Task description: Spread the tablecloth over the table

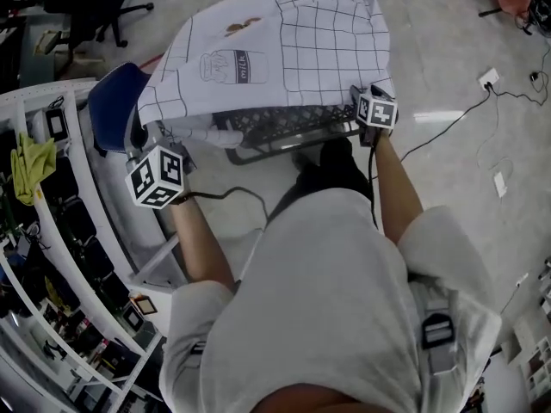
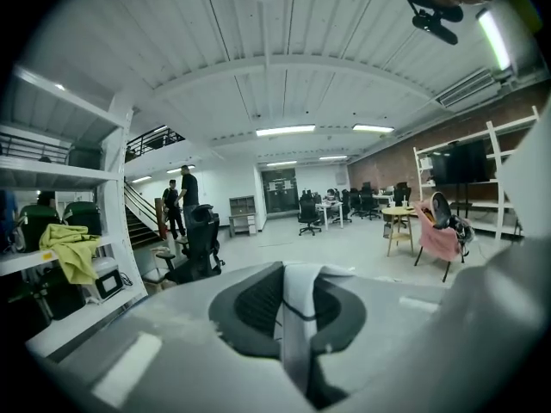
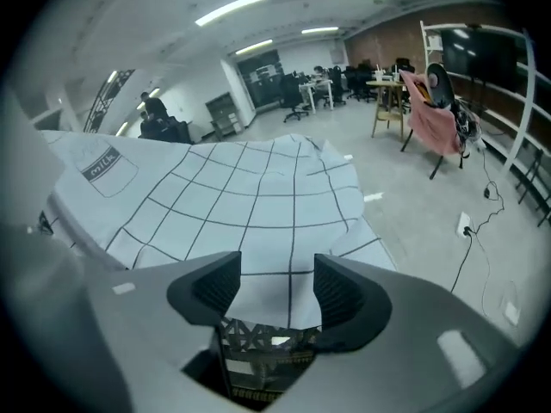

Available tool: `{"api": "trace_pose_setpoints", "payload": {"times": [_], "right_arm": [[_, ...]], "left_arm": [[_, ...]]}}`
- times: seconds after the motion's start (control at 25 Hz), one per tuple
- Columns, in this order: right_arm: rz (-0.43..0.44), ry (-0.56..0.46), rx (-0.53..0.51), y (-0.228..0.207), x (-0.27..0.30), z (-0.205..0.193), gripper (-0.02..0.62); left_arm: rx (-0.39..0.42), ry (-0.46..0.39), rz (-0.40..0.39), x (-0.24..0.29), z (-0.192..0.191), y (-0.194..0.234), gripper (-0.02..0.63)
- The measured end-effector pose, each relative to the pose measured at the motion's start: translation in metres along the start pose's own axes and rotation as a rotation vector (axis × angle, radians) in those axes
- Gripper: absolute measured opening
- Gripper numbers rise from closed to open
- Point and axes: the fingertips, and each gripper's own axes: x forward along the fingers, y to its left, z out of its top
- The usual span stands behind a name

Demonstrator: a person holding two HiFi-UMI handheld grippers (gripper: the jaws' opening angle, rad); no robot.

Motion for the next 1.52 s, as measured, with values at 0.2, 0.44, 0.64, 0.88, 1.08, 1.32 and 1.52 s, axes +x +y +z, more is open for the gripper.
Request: {"api": "trace_pose_setpoints", "payload": {"times": [0.2,0.44,0.64,0.88,1.08,1.32,1.52], "right_arm": [[-0.083,0.161,-0.106,0.003,0.041,-0.037,0.208],[-0.105,0.154,-0.238,-0.006,0.042,-0.027,0.008],[-0.068,-0.128,-0.214,-0.013,-0.015,0.073,0.008],[0.083,-0.447,-0.257,0.013,-0.089,0.302,0.006],[0.032,-0.729,-0.380,0.042,-0.190,0.464,0.006],[-0.090,-0.765,-0.265,-0.003,-0.213,0.461,0.007],[-0.101,-0.725,-0.315,-0.012,-0.219,0.411,0.006]], "left_arm": [[0.022,0.027,0.010,-0.001,-0.010,-0.003,0.020],[0.034,0.049,0.019,0.004,-0.021,0.002,0.020],[-0.004,0.041,0.026,0.014,-0.024,0.008,0.020],[-0.049,-0.015,0.012,0.054,0.022,0.012,0.020],[-0.072,-0.131,0.035,0.074,0.094,0.017,0.020],[-0.055,-0.177,0.000,0.096,0.128,0.013,0.020],[-0.062,-0.139,-0.010,0.088,0.108,0.016,0.020]]}}
